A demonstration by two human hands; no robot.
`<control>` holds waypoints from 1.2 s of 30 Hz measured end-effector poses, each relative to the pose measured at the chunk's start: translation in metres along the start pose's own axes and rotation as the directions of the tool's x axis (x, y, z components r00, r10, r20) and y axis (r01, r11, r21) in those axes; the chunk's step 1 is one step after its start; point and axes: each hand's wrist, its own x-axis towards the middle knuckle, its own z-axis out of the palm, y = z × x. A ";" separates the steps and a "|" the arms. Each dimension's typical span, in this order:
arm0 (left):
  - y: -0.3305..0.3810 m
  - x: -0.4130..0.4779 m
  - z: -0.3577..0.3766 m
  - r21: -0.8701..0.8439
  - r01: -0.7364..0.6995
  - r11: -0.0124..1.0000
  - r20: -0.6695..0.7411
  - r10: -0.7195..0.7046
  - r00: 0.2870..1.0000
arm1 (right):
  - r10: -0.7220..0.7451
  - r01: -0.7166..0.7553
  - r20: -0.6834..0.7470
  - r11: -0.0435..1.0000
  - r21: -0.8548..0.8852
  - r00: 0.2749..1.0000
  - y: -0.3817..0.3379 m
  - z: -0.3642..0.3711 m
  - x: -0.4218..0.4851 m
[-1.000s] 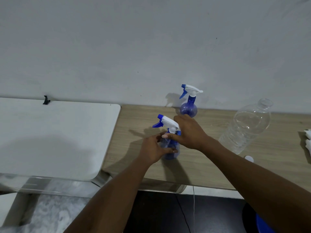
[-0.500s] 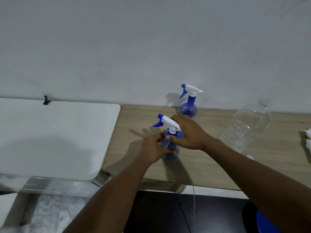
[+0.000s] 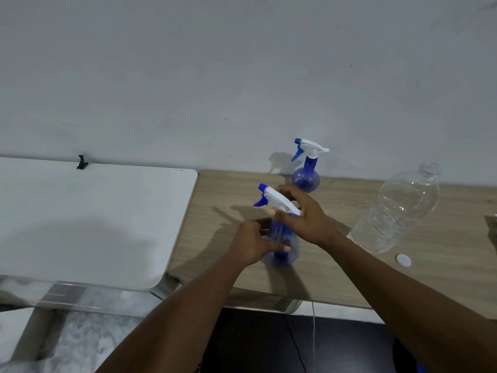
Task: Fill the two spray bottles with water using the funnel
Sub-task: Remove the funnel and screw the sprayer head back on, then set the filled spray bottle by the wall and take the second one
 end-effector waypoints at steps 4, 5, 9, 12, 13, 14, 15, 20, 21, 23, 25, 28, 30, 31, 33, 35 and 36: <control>0.010 -0.006 0.007 -0.077 -0.028 0.997 0.040 0.031 0.999 | 0.037 -0.043 0.044 0.989 0.144 0.998 -0.011 0.008 0.004; 0.012 -0.006 0.007 -0.086 -0.028 0.996 0.044 0.032 0.999 | 0.043 -0.050 0.045 0.985 0.164 0.998 -0.015 0.008 0.004; 0.007 -0.010 -0.002 -0.041 0.023 0.999 0.112 -0.018 0.994 | 0.067 -0.072 0.046 0.987 0.141 0.997 -0.027 0.000 0.006; -0.012 -0.017 -0.031 0.002 0.146 0.989 -0.029 -0.146 0.989 | 0.191 -0.207 0.097 0.959 0.193 0.977 -0.027 -0.015 0.009; -0.020 -0.020 -0.044 0.027 0.179 0.984 -0.136 -0.173 0.975 | 0.215 -0.233 0.122 0.959 0.161 0.969 -0.026 -0.019 0.009; -0.027 -0.024 -0.058 0.048 0.203 0.978 -0.245 -0.185 0.952 | 0.235 -0.253 0.147 0.960 0.121 0.961 -0.023 -0.020 0.009; -0.034 -0.027 -0.070 0.053 0.224 0.973 -0.329 -0.195 0.924 | 0.256 -0.272 0.169 0.959 0.077 0.952 -0.019 -0.021 0.008; -0.053 -0.040 -0.091 0.093 0.260 0.961 -0.460 -0.191 0.867 | 0.407 -0.402 0.275 0.912 -0.075 0.871 -0.001 -0.004 -0.001; -0.053 -0.041 -0.089 0.095 0.261 0.961 -0.467 -0.189 0.864 | 0.405 -0.383 0.287 0.914 -0.132 0.868 0.003 0.000 -0.002; -0.056 -0.042 -0.086 0.085 0.256 0.963 -0.475 -0.187 0.860 | 0.412 -0.361 0.305 0.909 -0.210 0.859 0.008 0.007 -0.005; -0.058 -0.043 -0.085 0.073 0.251 0.965 -0.482 -0.186 0.856 | 0.438 -0.371 0.305 0.893 -0.253 0.846 0.011 0.009 -0.005; -0.059 -0.043 -0.086 0.083 0.253 0.964 -0.478 -0.184 0.859 | 0.452 -0.380 0.290 0.884 -0.271 0.844 0.013 0.009 -0.004; -0.058 -0.042 -0.088 0.097 0.249 0.964 -0.477 -0.175 0.861 | 0.413 -0.342 0.303 0.903 -0.261 0.859 0.013 0.006 -0.003; -0.058 -0.041 -0.089 0.101 0.248 0.964 -0.476 -0.172 0.863 | 0.395 -0.324 0.311 0.911 -0.255 0.865 0.011 0.005 -0.002; -0.057 -0.040 -0.089 0.102 0.244 0.965 -0.473 -0.169 0.865 | 0.365 -0.300 0.312 0.924 -0.237 0.877 0.009 0.004 -0.001; -0.056 -0.039 -0.089 0.099 0.239 0.966 -0.465 -0.167 0.869 | 0.366 -0.304 0.287 0.923 -0.236 0.885 0.005 0.004 -0.001; -0.056 -0.038 -0.088 0.104 0.236 0.966 -0.461 -0.163 0.872 | 0.369 -0.311 0.273 0.921 -0.233 0.888 0.005 0.004 -0.001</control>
